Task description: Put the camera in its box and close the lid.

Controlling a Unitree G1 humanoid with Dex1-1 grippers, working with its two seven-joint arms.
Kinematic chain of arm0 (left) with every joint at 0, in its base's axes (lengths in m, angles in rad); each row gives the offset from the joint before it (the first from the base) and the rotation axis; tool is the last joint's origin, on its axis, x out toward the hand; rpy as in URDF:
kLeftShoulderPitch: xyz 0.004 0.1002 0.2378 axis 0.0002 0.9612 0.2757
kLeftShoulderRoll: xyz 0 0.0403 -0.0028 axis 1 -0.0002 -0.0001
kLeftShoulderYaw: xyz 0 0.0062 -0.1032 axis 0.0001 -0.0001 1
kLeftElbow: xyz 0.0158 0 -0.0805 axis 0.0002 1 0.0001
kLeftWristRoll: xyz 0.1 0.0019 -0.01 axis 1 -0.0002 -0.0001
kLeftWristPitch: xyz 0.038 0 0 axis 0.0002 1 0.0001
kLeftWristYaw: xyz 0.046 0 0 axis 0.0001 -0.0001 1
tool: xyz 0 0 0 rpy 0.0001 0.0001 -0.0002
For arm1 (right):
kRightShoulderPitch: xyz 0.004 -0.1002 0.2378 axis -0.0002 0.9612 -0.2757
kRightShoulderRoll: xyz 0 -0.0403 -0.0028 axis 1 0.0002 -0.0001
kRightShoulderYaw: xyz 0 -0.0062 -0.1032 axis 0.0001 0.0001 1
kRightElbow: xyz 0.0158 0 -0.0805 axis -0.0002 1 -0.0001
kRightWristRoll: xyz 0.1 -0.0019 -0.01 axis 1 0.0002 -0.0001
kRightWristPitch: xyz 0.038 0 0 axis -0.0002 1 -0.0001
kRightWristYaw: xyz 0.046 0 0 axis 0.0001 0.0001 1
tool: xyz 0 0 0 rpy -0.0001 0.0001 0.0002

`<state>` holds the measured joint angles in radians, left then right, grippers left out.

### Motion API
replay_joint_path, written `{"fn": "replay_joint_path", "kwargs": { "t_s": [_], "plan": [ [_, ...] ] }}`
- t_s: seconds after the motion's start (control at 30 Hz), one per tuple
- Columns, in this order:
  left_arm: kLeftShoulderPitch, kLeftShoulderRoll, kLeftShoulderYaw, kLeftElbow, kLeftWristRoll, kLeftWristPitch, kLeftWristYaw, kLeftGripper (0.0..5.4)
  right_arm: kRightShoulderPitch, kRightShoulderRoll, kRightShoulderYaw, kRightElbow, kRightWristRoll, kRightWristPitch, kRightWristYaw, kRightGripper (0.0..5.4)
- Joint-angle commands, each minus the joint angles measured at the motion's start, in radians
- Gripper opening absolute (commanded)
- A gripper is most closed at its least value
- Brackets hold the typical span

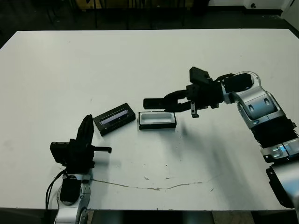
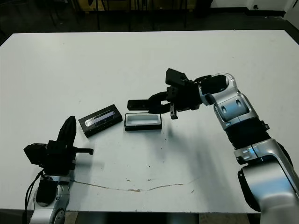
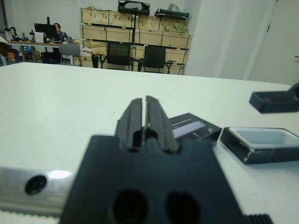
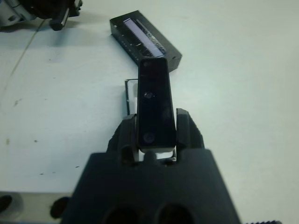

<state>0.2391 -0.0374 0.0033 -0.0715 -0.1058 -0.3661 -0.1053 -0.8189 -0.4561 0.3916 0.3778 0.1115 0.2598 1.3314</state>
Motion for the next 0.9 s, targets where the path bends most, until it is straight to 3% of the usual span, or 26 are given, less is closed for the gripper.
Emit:
{"fn": "replay_joint_path", "kwargs": {
  "t_s": [0.03,0.47,0.9],
  "plan": [
    [0.015,-0.001,-0.003,0.003,0.006,0.021,0.008,0.00,-0.028,0.006,0.018,0.013,-0.015,0.040,0.033,0.64],
    [0.020,0.000,-0.006,0.002,0.011,0.017,0.010,0.00,-0.049,-0.006,0.030,0.027,-0.079,0.018,0.048,0.64],
    [0.026,-0.004,-0.010,-0.002,0.018,0.022,0.019,0.00,-0.057,0.033,0.039,0.150,-0.131,-0.073,0.047,0.64]
  ]
}}
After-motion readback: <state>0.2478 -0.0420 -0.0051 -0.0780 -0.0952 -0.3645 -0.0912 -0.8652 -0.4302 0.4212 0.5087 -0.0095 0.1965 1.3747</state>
